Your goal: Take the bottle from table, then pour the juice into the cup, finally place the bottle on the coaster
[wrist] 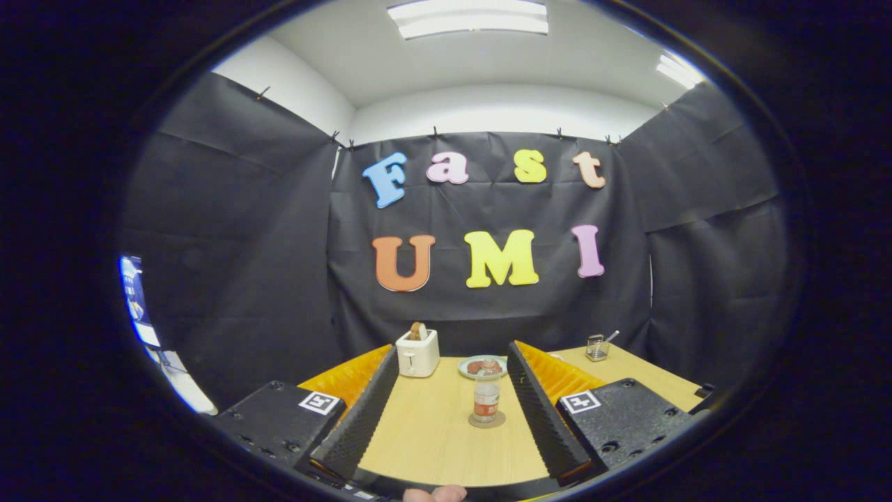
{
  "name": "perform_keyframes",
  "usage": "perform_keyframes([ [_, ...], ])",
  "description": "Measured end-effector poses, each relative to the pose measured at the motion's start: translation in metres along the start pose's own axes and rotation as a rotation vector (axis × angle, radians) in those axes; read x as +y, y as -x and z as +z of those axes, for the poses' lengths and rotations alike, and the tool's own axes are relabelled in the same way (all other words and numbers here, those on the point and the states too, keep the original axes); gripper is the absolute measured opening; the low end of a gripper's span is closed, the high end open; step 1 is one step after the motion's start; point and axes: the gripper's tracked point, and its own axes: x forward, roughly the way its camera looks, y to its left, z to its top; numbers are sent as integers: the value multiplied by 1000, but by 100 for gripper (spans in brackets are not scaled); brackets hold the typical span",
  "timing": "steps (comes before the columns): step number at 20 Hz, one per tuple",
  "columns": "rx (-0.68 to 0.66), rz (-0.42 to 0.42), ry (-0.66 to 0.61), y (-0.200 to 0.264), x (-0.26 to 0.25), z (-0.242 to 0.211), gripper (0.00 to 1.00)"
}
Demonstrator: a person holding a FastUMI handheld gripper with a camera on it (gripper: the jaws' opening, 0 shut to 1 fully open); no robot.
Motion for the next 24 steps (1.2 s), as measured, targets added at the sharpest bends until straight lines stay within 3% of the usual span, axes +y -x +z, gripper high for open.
perform_keyframes([
  [24,-22,7,-44,17,-9,0,99],
])
